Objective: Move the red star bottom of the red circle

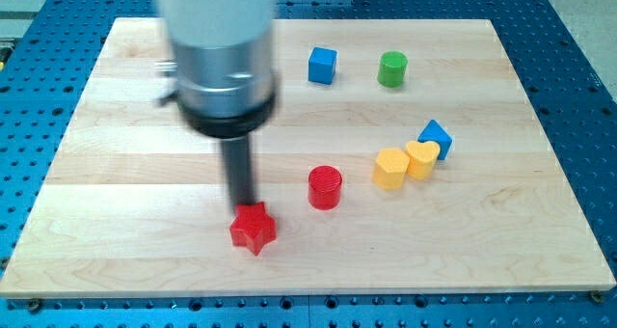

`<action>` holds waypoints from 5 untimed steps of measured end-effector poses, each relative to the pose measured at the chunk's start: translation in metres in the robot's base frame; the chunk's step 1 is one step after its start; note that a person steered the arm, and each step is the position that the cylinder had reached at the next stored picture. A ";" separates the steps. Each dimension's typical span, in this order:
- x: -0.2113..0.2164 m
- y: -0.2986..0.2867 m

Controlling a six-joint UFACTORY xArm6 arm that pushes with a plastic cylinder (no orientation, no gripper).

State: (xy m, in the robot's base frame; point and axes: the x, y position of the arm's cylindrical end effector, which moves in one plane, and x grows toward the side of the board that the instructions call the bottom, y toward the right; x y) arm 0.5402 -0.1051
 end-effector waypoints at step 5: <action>0.009 0.038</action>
State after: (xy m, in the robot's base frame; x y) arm 0.5497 -0.0667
